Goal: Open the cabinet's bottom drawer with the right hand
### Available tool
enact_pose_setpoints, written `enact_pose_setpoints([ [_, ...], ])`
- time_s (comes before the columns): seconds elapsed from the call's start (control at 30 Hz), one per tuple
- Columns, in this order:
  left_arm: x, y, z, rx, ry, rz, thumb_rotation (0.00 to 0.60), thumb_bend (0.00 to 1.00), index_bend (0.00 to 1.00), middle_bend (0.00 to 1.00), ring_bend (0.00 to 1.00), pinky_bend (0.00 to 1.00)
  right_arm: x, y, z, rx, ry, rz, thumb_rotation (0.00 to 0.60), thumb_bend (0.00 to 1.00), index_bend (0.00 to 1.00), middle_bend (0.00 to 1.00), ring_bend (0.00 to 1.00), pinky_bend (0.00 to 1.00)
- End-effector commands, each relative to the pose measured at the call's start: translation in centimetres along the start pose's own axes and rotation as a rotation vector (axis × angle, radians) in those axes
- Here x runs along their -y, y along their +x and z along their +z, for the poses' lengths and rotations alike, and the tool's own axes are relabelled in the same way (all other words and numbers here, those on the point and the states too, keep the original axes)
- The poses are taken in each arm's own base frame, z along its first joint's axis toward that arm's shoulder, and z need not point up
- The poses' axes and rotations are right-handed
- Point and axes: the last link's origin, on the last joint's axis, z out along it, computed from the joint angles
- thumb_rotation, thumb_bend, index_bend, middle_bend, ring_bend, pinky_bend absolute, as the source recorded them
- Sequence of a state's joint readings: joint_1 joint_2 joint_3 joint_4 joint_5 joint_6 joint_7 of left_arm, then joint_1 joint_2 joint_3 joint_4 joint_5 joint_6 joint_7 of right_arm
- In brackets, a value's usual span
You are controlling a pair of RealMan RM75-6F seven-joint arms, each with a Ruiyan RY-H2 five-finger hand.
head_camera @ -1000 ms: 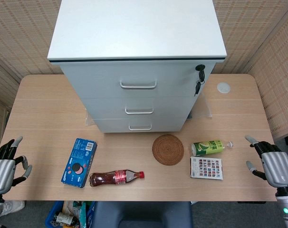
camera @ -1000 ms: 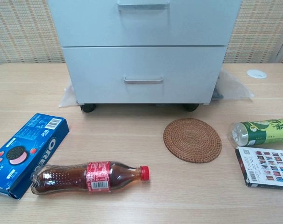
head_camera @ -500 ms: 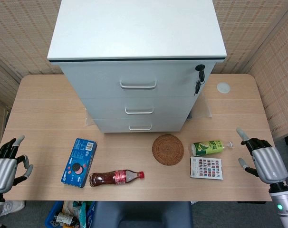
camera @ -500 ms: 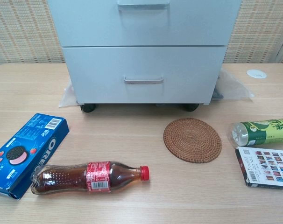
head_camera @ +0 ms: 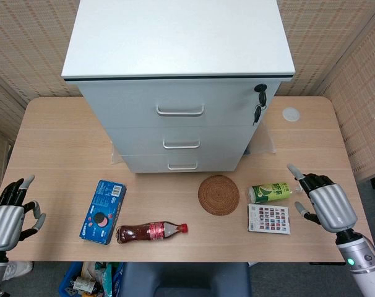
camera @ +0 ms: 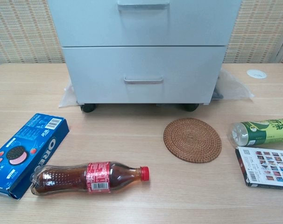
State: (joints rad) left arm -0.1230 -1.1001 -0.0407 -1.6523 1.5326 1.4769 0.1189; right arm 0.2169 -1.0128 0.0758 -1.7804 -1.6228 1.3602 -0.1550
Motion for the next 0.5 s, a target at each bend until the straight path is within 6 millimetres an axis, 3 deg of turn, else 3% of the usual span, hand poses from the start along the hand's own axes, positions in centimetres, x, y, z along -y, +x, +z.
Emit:
enact_pose_setpoints([
  [0.03,0.0,0.0,0.0,0.007,0.004,0.005,0.600,0.36,0.00,0.00,0.00,0.08,0.9,0.2,0.9,0.007,0.045,-0.011,0.600,0.26,0.05,0.33,0.31,0.34],
  [0.4,-0.1,0.0,0.0,-0.008,-0.001,0.005,0.600,0.36,0.00,0.00,0.00,0.08,3.5,0.4,3.2,0.032,0.145,-0.025,0.600,0.26,0.05,0.38,0.38,0.40],
  [0.5,-0.2,0.1,0.0,-0.016,-0.008,0.004,0.600,0.36,0.02,0.00,0.00,0.08,4.5,0.7,4.2,0.024,0.174,-0.036,0.600,0.26,0.06,0.44,0.47,0.47],
])
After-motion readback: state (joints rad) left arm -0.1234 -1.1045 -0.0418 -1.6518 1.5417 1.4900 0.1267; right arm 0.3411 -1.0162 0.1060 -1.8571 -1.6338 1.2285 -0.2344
